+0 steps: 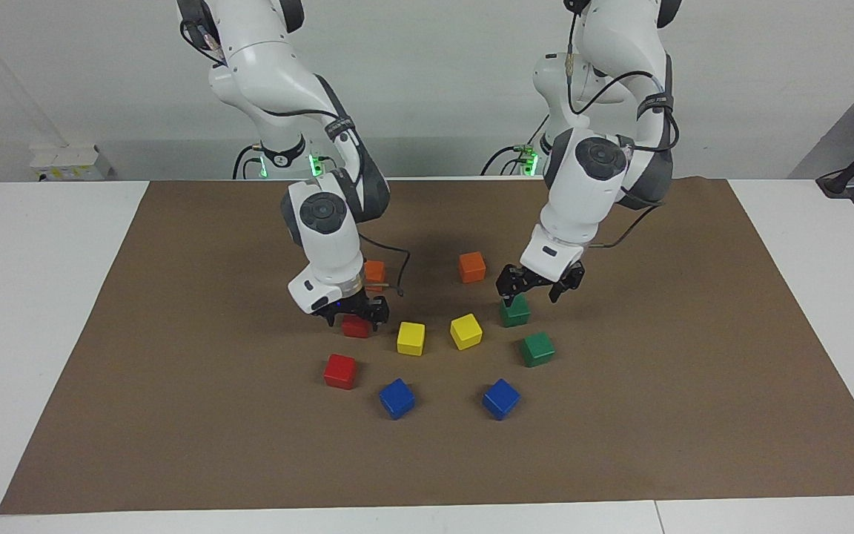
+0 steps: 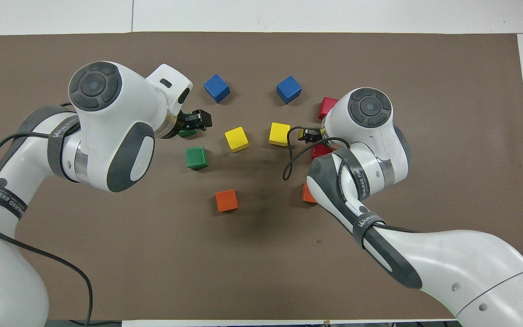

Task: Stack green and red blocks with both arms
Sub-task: 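Grasp the red block with the right gripper while the left gripper grasps green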

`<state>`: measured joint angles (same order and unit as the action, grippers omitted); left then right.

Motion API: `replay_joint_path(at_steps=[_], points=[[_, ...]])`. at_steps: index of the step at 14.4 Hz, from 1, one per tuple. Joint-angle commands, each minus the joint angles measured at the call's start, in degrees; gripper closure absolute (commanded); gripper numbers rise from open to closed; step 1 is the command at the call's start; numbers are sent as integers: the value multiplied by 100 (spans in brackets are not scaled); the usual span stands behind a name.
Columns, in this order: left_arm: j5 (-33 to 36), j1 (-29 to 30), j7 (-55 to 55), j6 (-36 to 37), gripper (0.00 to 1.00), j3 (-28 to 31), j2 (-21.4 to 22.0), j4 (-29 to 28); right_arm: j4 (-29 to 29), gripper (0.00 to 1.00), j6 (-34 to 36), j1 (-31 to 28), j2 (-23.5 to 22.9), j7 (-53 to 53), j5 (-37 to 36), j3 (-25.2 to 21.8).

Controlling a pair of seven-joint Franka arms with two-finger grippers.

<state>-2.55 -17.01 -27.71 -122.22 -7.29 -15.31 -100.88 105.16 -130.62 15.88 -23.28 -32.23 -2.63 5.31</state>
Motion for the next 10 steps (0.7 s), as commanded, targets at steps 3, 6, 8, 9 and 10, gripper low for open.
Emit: replay_joint_path(at_steps=[3, 6, 8, 9, 10], points=[[122, -109, -235, -215, 0, 114, -244, -71, 347, 5, -280, 11, 183, -117, -115, -4], [228, -118, -532, -363, 0, 114, -394, -151, 339, 100, -157, 64, 192, -73, -115, -4], [228, -109, -595, -469, 0, 114, -411, -238, 260, 100, 18, 47, 262, -38, -115, -4], [228, -109, -752, -513, 0, 114, -412, -274, 138, 100, 298, 3, 315, -29, -115, -4], [228, -109, -997, -557, 0, 114, -455, -300, -3, 100, 657, -23, 472, 110, -115, -4]])
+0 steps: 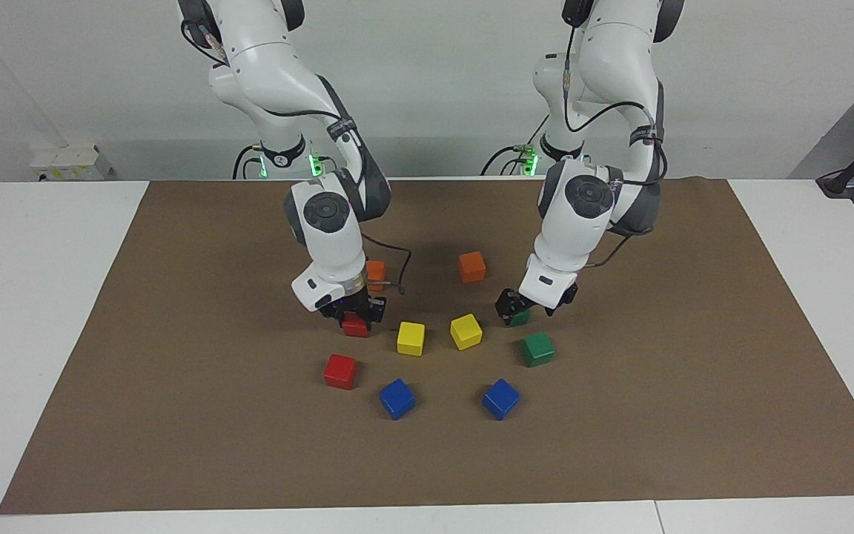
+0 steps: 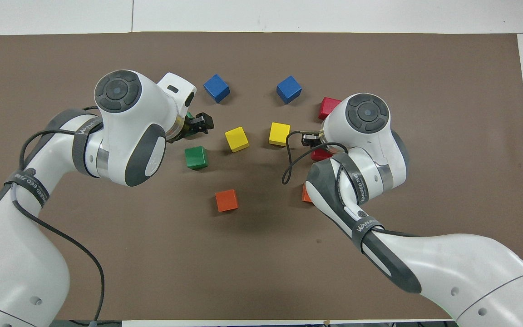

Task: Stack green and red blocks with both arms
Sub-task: 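Grasp the red block with the right gripper while the left gripper grasps green, then carry the red block outward with the right gripper while the left gripper lifts green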

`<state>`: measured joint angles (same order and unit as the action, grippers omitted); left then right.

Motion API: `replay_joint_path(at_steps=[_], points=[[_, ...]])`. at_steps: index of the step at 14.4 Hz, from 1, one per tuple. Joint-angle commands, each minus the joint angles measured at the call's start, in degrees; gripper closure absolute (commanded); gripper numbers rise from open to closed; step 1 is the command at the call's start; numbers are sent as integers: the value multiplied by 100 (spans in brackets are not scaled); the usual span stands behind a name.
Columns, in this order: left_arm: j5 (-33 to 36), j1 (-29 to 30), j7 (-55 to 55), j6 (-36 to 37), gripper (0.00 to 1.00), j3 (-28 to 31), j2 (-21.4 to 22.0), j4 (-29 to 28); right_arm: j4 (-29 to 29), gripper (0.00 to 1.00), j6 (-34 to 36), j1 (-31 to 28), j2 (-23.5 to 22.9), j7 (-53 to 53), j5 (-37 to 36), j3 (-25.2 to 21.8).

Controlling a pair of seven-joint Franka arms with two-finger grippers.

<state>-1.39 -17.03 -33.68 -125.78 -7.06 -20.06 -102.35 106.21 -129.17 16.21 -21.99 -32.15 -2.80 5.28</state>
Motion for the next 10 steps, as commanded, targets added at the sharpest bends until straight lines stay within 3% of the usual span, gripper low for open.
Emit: replay_joint_path(at_steps=[1, 3, 6, 10], points=[[121, -116, -663, -263, 0, 90, 11, -180, -196, 100, 829, -126, 510, 339, -98, -18], [121, -125, -1069, -351, 0, 90, 11, -285, -179, 100, 1121, -590, 932, 1381, -98, -27], [121, -186, -1368, -386, 0, 90, 37, -443, -92, 100, 1035, -1513, 995, 2851, -72, -18], [121, -257, -1571, -501, 0, 90, -7, -487, 189, 100, 982, -2130, 1100, 3617, 7, -10]])
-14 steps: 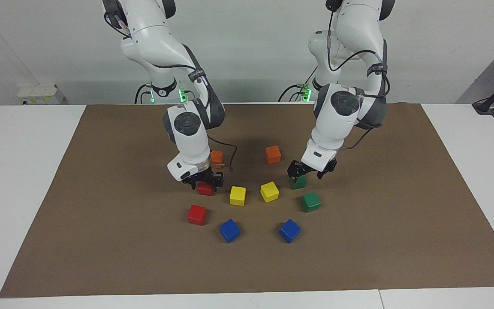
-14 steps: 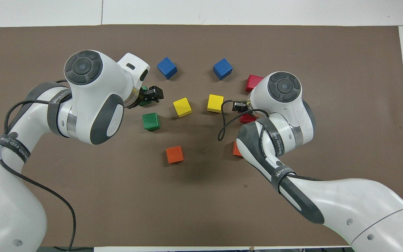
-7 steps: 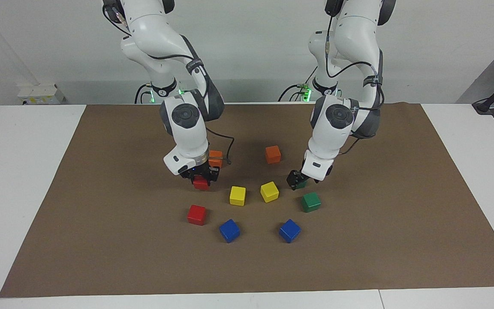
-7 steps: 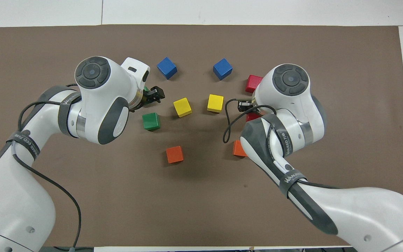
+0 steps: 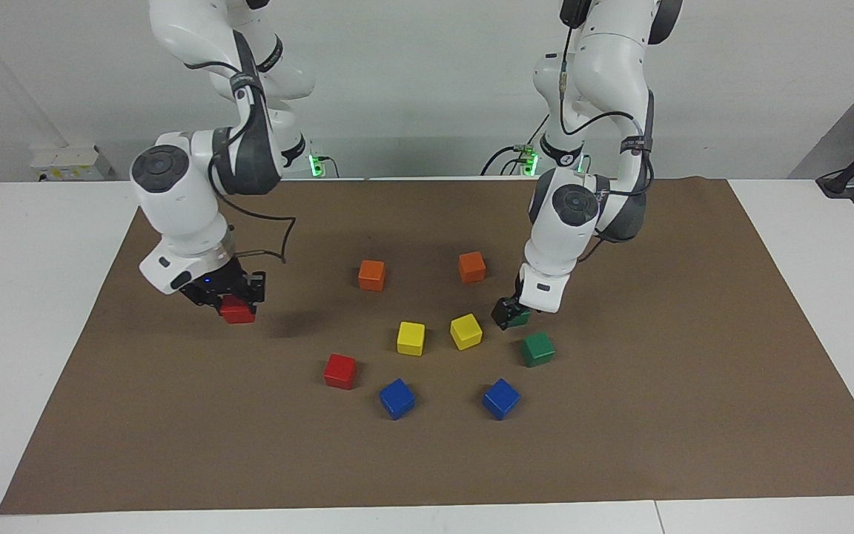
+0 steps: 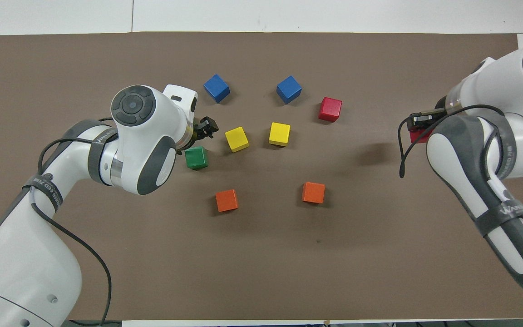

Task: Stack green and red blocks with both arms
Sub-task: 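Carry the red block outward with the right gripper while the left gripper lifts green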

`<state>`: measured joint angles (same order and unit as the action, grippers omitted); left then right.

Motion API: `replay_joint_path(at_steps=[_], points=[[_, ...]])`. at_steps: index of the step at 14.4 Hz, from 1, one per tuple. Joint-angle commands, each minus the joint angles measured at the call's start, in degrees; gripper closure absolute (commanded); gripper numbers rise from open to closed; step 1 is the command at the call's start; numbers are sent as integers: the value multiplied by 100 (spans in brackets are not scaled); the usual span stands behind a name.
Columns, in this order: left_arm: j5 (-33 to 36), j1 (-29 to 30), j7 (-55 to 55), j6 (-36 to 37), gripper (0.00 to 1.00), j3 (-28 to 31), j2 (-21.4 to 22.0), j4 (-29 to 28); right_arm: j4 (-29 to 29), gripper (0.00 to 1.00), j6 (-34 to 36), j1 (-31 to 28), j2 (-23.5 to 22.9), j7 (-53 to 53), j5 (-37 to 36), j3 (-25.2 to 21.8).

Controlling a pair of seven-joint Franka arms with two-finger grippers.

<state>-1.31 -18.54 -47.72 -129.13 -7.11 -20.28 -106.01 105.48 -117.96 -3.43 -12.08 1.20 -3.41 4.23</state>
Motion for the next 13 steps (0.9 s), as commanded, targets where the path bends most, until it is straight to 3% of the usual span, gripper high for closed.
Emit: replay_joint_path(at_steps=[1, 8, 13], points=[[122, -133, -158, -174, 0, 96, 16, -217, 341, 100, -244, -280, 136, 441, 69, 87], [324, -159, -97, -200, 0, 96, -37, -306, 1123, 100, -1202, -518, 286, 574, 77, 87], [333, -124, -53, -297, 6, 96, -90, -306, 1230, 100, -1493, -518, 181, 557, 77, 87]])
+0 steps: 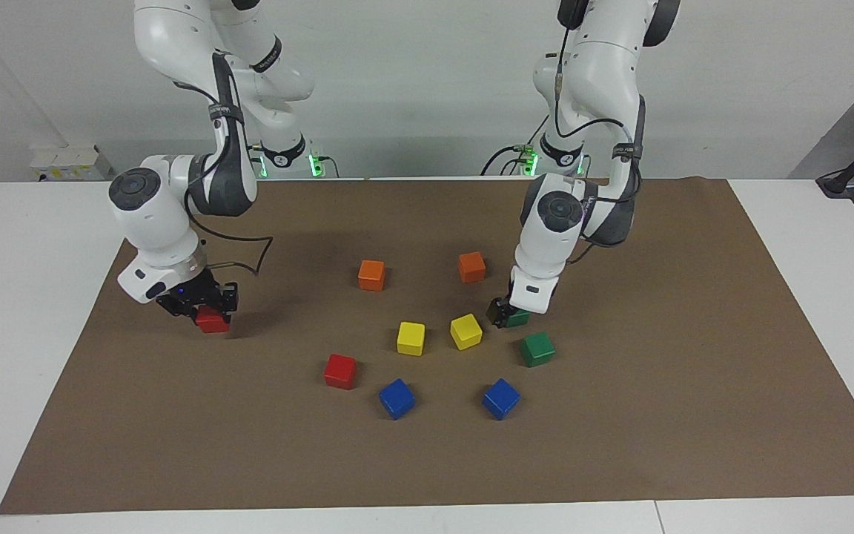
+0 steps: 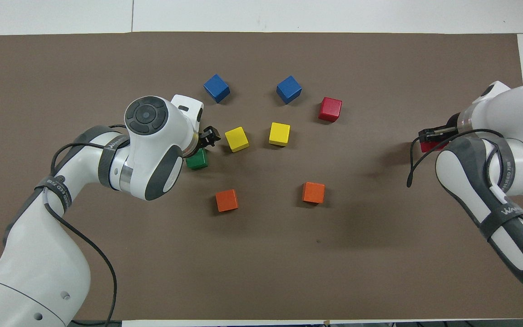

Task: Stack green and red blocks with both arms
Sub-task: 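Carry the red block outward with the right gripper while the left gripper lifts green, then carry the green block outward with the left gripper while the right gripper lowers red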

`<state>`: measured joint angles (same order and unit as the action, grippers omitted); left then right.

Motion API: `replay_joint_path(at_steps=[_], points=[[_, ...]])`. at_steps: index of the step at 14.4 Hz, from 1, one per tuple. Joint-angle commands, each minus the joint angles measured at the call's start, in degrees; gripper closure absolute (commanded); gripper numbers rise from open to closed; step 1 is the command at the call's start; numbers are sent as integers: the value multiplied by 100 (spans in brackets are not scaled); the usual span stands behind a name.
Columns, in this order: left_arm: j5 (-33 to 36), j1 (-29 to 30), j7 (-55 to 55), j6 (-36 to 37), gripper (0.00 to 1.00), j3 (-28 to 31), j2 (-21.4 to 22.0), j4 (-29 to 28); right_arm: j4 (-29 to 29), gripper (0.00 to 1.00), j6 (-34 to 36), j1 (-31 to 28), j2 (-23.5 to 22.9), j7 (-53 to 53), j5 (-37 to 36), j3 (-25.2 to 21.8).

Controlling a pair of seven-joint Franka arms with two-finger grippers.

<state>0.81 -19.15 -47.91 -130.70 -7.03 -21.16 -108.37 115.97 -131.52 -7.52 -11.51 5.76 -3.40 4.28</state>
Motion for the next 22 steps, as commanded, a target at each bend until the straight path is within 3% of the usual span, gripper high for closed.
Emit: replay_joint_path(at_steps=[1, 4, 7, 9, 16, 22], points=[[121, -54, 27, -149, 9, 79, -2, -71, 180, 100, -146, -118, 88, 101, 77, 82], [121, -45, 71, -236, 20, 87, -28, -71, 311, 100, -391, -171, 79, 110, 77, 82], [121, -28, 229, -254, 48, 87, -28, -79, 408, 100, -664, -233, 9, 145, 77, 82], [200, -19, 404, -237, 100, 96, -20, -106, 408, 100, -673, -241, -62, 145, 77, 82], [209, 42, 502, 96, 100, 105, 94, 61, 435, 100, -726, -364, -115, 127, 94, 90], [148, 902, 1633, 1379, 100, 70, 973, 395, 435, 100, -752, -321, -159, 101, 235, 90]])
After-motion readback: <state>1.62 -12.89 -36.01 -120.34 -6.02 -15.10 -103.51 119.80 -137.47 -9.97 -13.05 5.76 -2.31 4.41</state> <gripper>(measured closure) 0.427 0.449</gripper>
